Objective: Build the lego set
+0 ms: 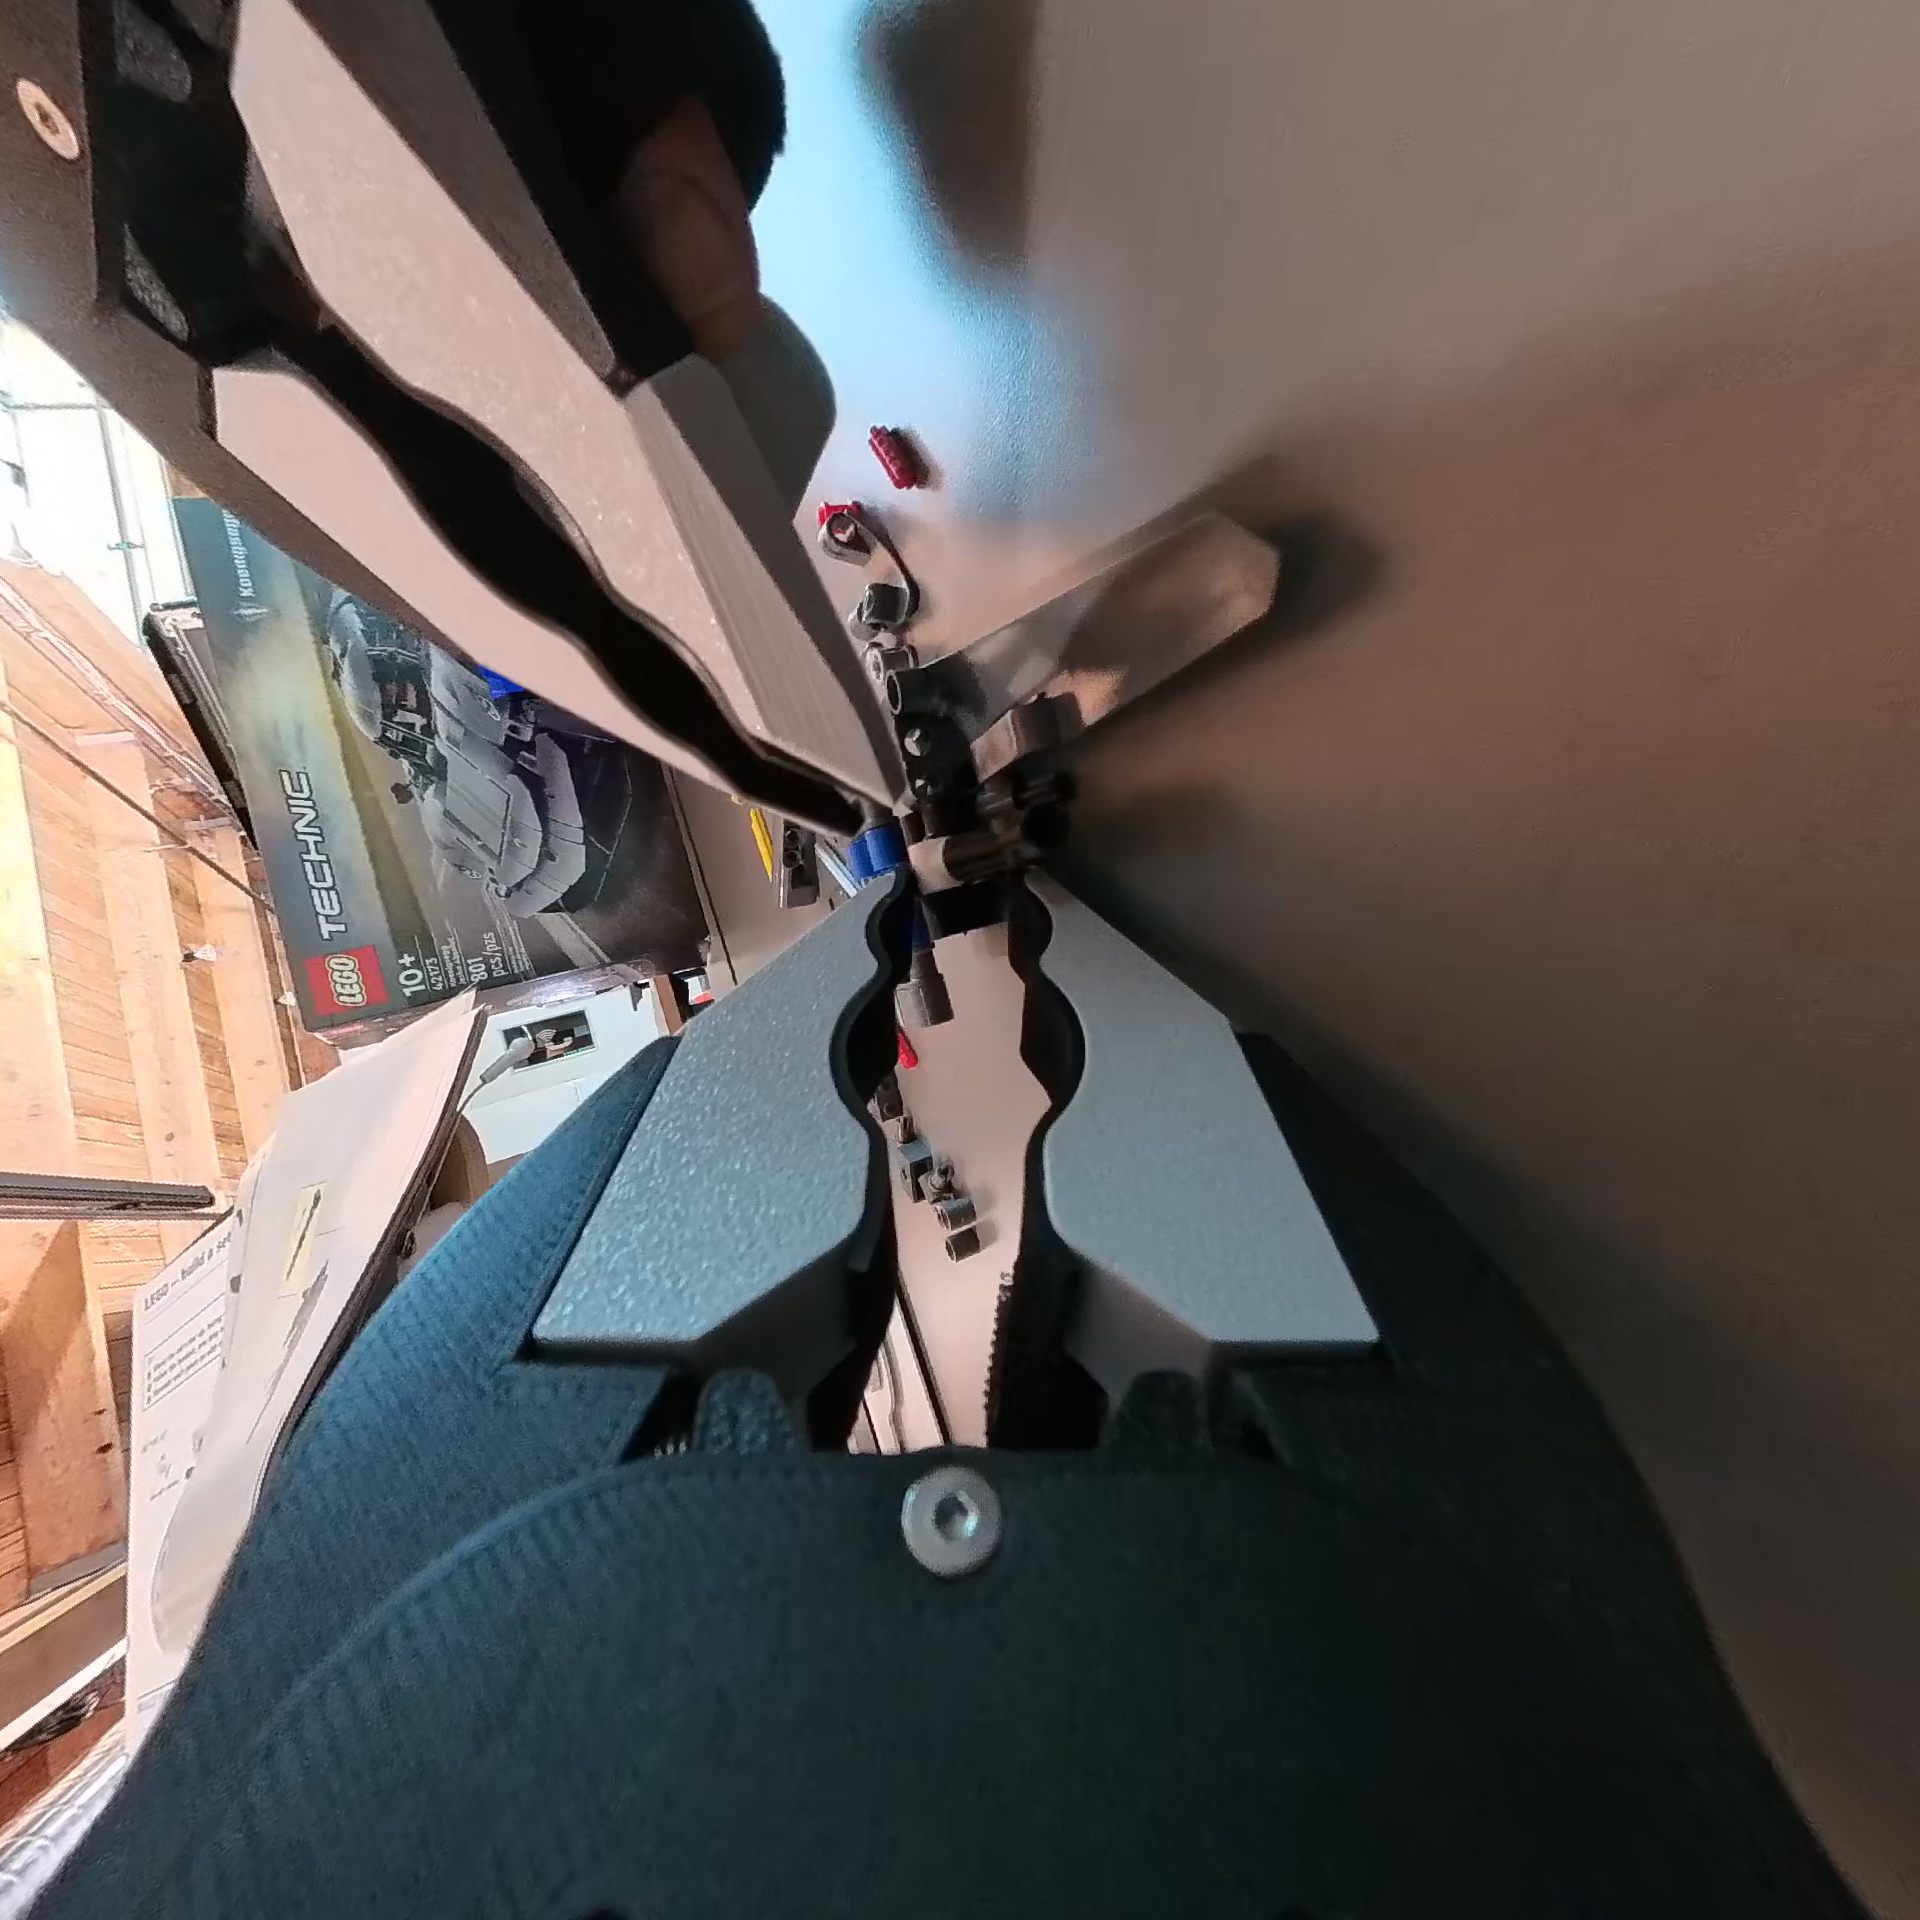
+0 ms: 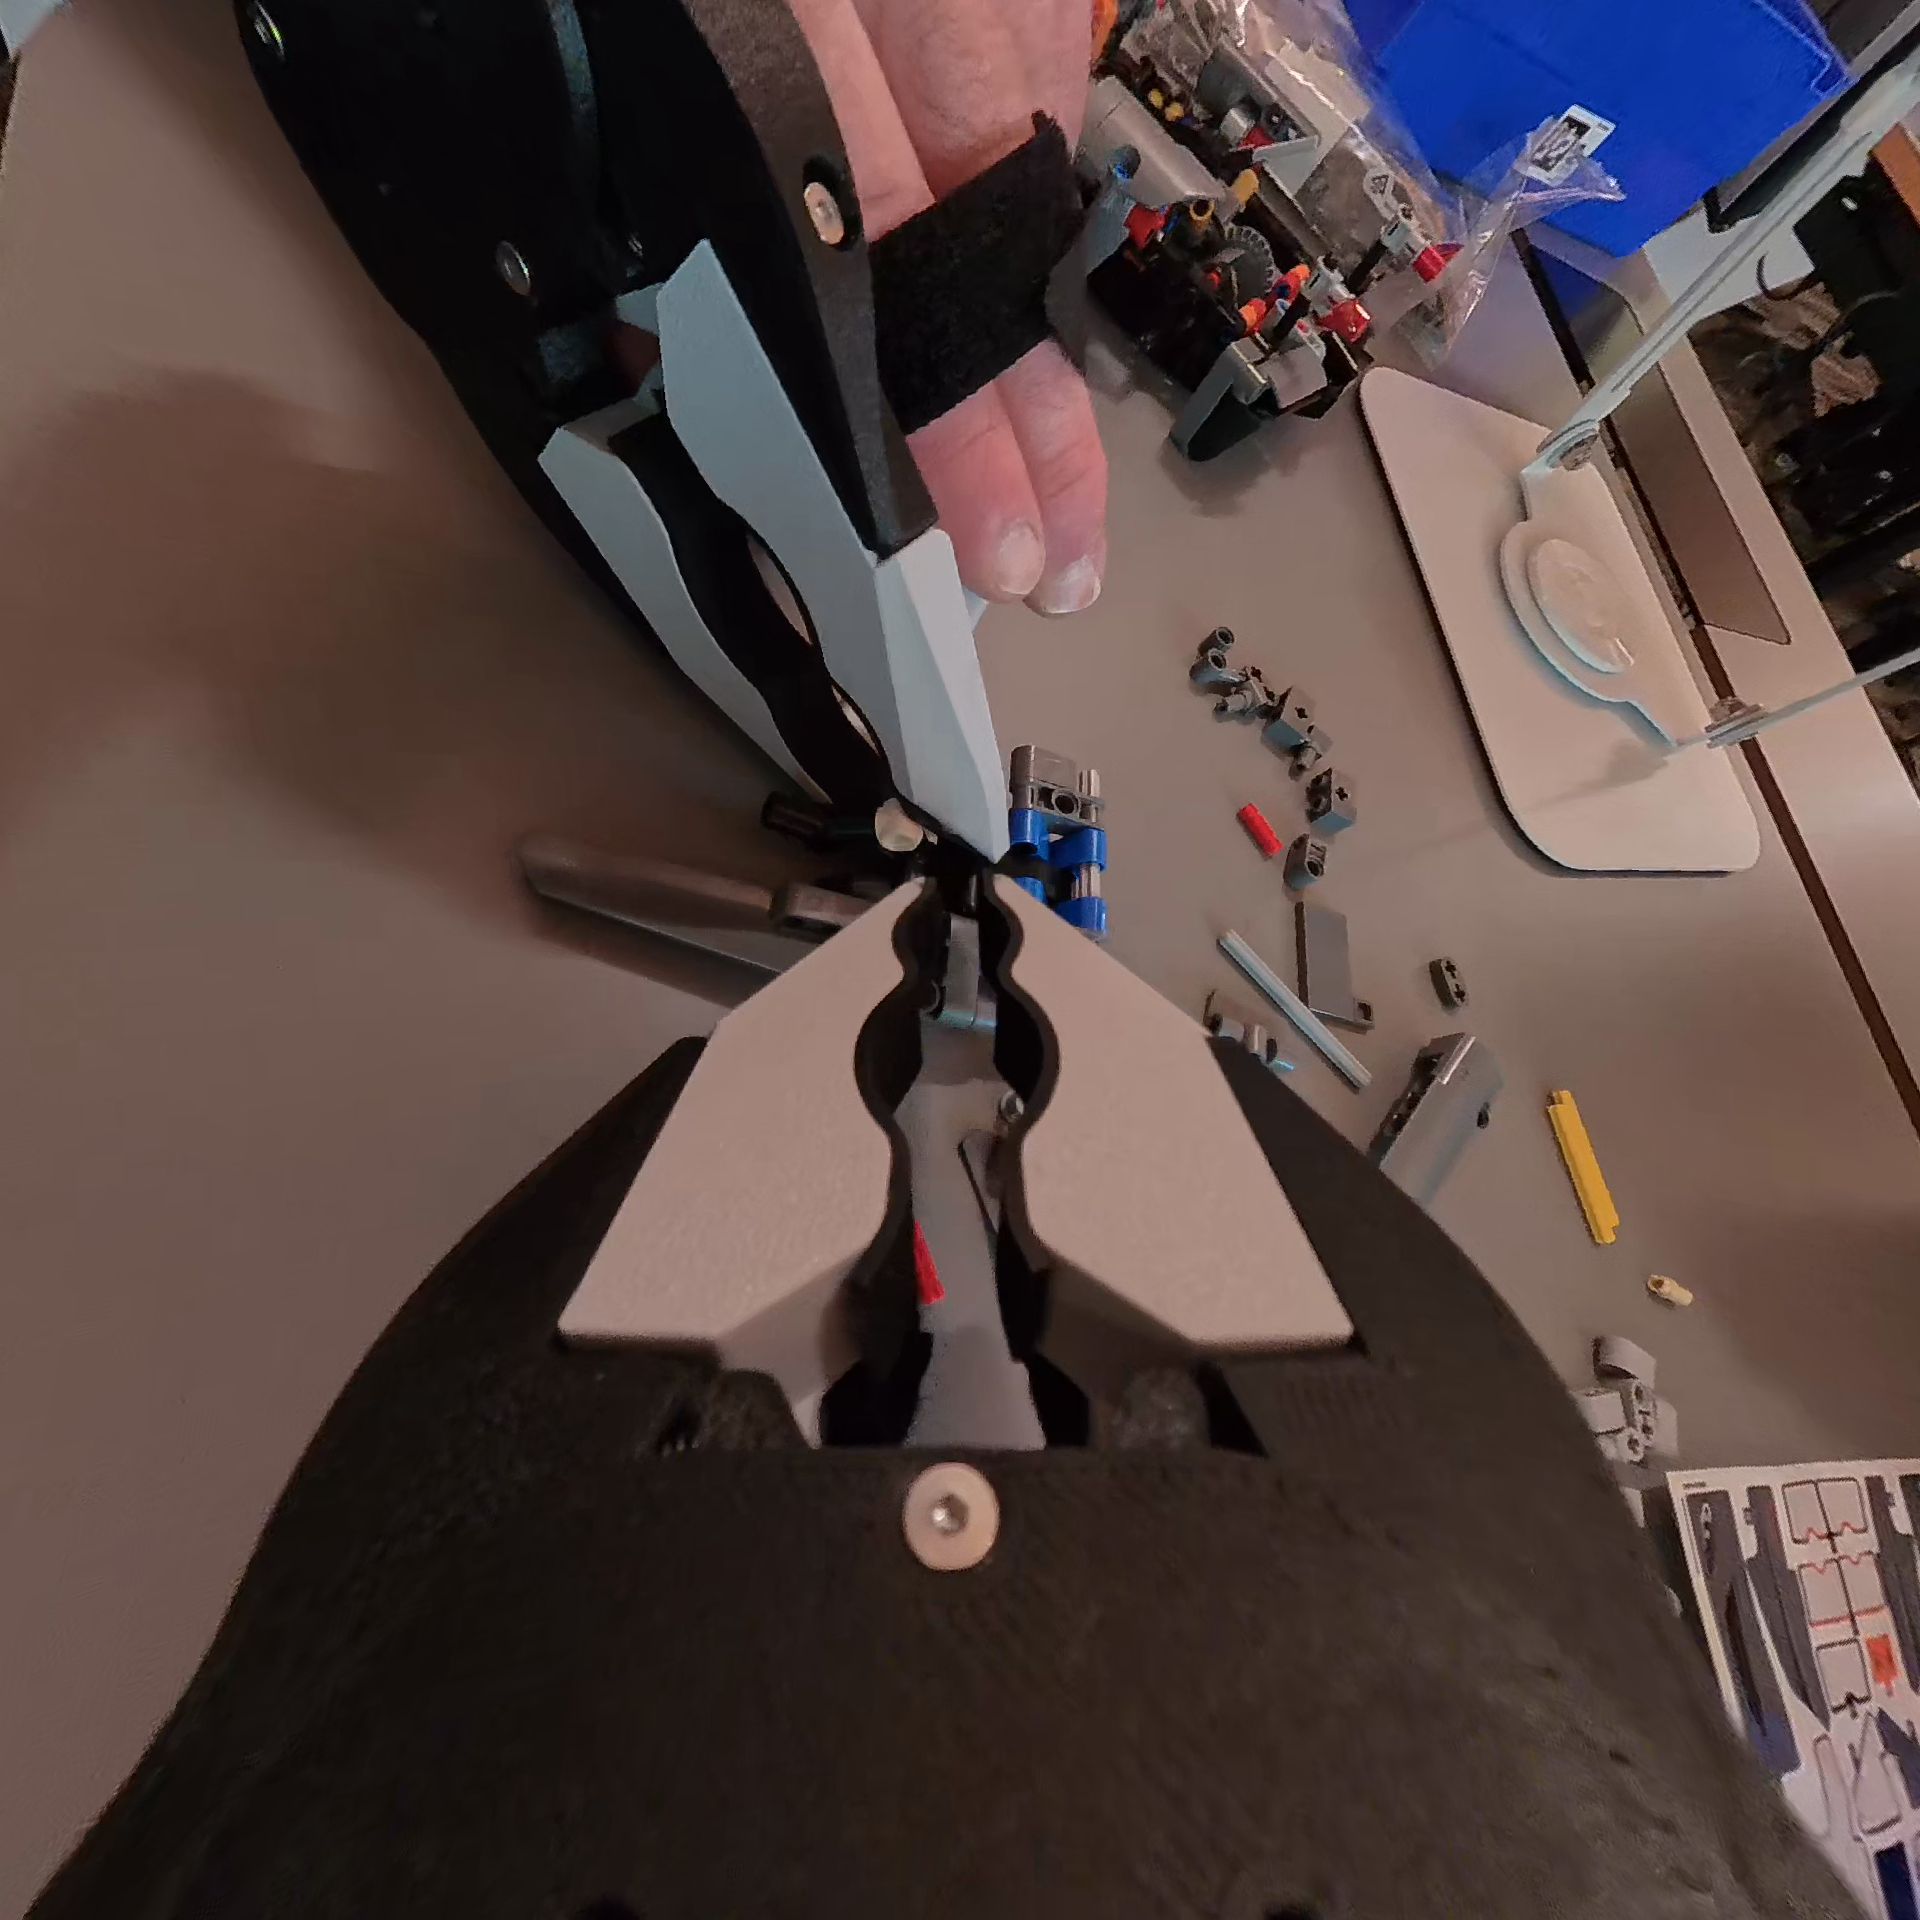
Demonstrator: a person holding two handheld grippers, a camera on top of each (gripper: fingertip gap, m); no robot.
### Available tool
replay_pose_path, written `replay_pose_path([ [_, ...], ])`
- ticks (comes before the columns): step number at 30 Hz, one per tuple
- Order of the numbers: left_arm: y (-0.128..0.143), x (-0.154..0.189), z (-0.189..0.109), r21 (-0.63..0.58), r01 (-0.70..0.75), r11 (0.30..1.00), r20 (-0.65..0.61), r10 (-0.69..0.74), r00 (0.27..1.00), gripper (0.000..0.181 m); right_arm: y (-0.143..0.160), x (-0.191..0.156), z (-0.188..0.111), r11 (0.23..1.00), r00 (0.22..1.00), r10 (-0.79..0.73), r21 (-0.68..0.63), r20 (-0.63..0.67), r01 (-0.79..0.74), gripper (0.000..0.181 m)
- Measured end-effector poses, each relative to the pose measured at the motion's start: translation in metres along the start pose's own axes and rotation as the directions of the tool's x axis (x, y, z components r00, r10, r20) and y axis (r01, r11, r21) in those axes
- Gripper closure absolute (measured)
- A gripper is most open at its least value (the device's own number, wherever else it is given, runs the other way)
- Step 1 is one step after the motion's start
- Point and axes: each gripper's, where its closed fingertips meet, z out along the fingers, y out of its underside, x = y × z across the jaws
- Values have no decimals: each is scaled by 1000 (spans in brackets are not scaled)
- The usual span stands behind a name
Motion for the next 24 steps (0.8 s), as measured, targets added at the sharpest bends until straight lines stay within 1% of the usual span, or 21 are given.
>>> replay_pose_path([
  [3,0,0,0,1,0,1000,0,0,1000,167,4,-3,3,1000,1000,0,-18,17,0,170],
  [7,0,0,0,0,-1,1000,0,1,1000,167,5,-4,5,1000,1000,-15,-26,14,15,168],
  [24,-1,0,1,-3,0,1000,1,0,1000,167,5,-4,4,999,1000,-23,-28,16,23,170],
])
